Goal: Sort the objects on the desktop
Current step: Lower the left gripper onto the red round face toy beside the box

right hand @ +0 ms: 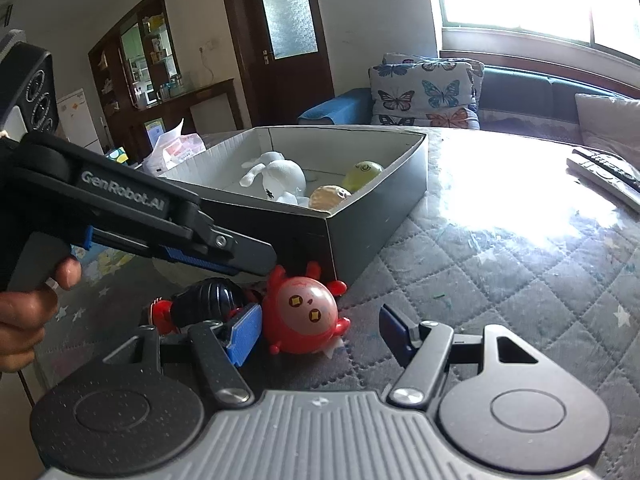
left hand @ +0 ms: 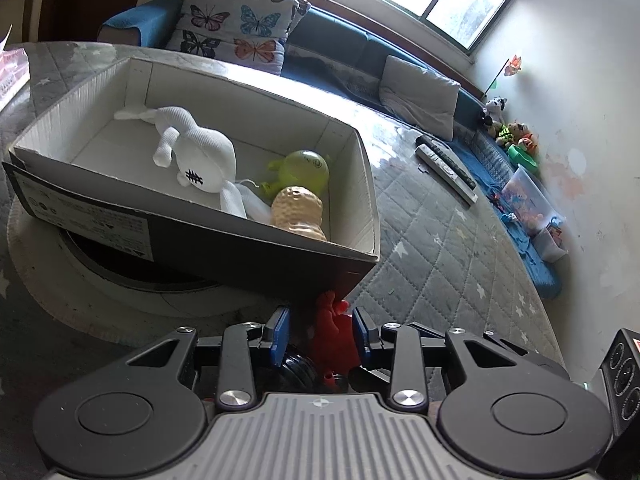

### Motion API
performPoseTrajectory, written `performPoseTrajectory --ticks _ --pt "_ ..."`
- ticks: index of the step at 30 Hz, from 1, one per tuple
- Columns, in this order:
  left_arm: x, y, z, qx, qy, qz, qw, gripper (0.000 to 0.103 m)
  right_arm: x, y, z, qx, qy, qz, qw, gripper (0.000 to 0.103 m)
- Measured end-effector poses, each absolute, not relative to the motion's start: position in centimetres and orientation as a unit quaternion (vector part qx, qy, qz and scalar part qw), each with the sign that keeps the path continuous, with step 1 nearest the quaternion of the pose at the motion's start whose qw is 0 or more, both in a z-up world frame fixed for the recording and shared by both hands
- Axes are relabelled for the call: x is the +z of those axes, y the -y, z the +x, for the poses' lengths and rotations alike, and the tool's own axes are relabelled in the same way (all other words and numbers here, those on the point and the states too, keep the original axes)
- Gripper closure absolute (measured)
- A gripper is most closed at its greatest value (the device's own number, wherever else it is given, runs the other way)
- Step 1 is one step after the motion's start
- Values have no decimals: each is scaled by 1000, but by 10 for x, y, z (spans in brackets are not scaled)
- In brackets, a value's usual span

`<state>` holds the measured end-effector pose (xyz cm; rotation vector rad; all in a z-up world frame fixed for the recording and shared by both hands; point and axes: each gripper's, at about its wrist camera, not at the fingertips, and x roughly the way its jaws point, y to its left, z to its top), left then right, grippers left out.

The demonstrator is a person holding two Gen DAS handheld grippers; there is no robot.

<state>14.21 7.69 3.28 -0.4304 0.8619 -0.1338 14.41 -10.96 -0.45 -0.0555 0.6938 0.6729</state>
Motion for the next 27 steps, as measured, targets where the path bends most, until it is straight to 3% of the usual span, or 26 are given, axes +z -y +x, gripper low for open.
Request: performPoseTrajectory --ticks 27 --pt "21 -56 152 -97 -433 -223 868 67 -7 112 143 314 -334 -24 889 36"
